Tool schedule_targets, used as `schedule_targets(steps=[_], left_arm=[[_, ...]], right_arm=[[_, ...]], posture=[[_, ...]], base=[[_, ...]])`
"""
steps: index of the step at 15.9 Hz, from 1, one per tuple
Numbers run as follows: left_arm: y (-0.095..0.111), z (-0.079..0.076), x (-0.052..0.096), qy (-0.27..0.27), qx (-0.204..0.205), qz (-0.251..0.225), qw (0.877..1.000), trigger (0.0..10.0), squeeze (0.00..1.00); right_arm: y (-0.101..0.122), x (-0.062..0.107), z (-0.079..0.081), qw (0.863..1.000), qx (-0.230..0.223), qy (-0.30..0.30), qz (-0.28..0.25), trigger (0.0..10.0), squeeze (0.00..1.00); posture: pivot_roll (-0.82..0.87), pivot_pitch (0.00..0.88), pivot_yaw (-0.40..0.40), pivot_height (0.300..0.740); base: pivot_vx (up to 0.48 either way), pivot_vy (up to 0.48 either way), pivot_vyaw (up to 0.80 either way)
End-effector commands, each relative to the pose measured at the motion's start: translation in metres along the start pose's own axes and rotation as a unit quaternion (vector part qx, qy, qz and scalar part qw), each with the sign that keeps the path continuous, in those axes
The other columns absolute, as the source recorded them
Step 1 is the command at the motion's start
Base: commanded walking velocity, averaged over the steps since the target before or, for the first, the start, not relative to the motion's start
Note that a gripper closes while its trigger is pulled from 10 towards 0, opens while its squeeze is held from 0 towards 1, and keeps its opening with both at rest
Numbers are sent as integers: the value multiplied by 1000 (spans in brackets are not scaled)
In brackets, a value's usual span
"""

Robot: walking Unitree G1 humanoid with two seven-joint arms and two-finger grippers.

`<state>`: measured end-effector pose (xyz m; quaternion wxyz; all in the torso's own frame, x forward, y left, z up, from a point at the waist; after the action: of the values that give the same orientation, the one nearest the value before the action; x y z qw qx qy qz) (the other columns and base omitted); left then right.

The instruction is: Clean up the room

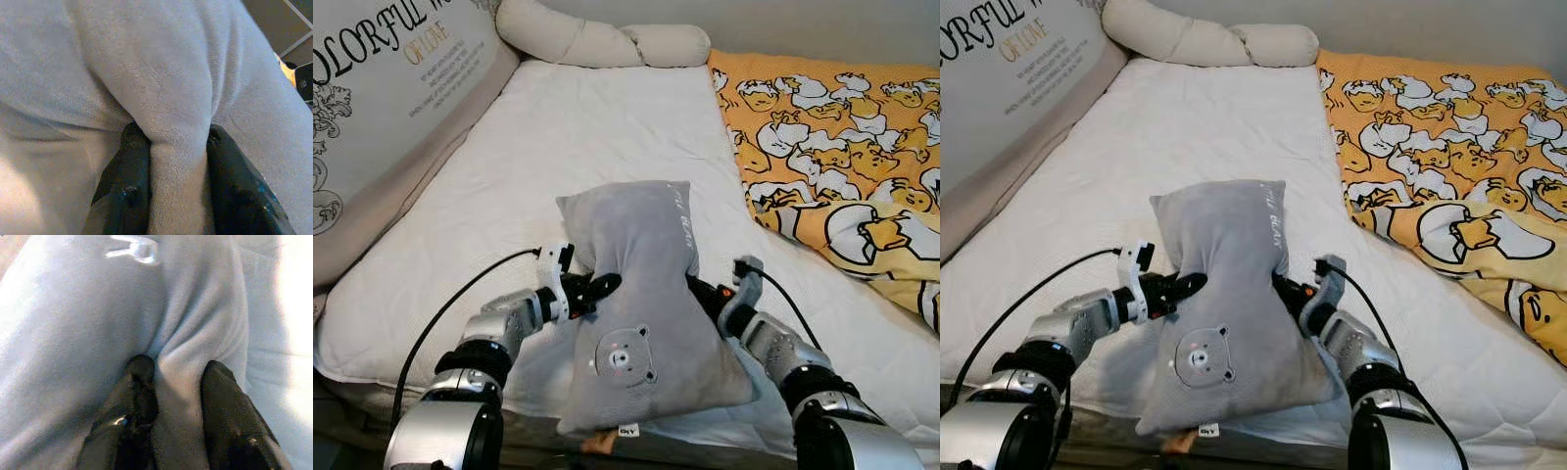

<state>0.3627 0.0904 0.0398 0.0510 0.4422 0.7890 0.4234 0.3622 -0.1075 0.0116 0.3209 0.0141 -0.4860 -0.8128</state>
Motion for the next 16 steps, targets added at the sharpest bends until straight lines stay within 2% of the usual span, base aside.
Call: schedule_targets(steps=[1,7,8,9,10,12,15,16], left_arm=[[8,-13,-10,-14,-19,1,1000,0,0],[41,-31,-15,-32,-40,-40,998,0,0],[55,-34,-13,-20,-72,-60,995,0,0],[59,-34,-11,-12,-86,-66,994,0,0],[62,-35,-9,-2,-114,-70,991,0,0],[65,-38,-5,5,-144,-82,986,0,0],[79,-51,1,1,-155,-128,980,0,0],[79,-51,1,1,-155,-128,980,0,0]], right_arm=[[11,-11,17,1000,23,22,-3,0,0],[42,-23,33,997,49,31,-43,0,0],[56,-24,40,995,63,43,-70,0,0],[59,-23,42,993,71,46,-78,0,0],[64,-21,43,992,76,41,-92,0,0],[69,-17,39,990,76,29,-113,0,0],[71,-10,32,987,91,-1,-129,0,0],[71,-10,32,987,91,-1,-129,0,0]], posture=[[-45,0,6,740],[-16,0,5,740],[-21,0,16,740],[-21,0,16,740],[-18,0,10,740],[-9,0,-3,740],[-2,0,-6,740],[-2,0,-6,740]], base=[[0,0,0],[0,0,0],[0,0,0],[0,0,0],[0,0,0],[0,0,0],[0,0,0],[0,0,0]])
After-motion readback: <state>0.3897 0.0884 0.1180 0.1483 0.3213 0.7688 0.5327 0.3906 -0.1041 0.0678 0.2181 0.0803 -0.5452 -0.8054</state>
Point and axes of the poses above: a point about 5 cm out from each wrist's last joint towards the gripper, its own x axis pointing back from the gripper into the wrist, its own y axis along the axis of the wrist's last joint, z = x × y, the point moved 6 cm from there along -x, pointing out of the wrist towards the gripper, and after that the axes turned 10 degrees about x, right-handed, at the moved point
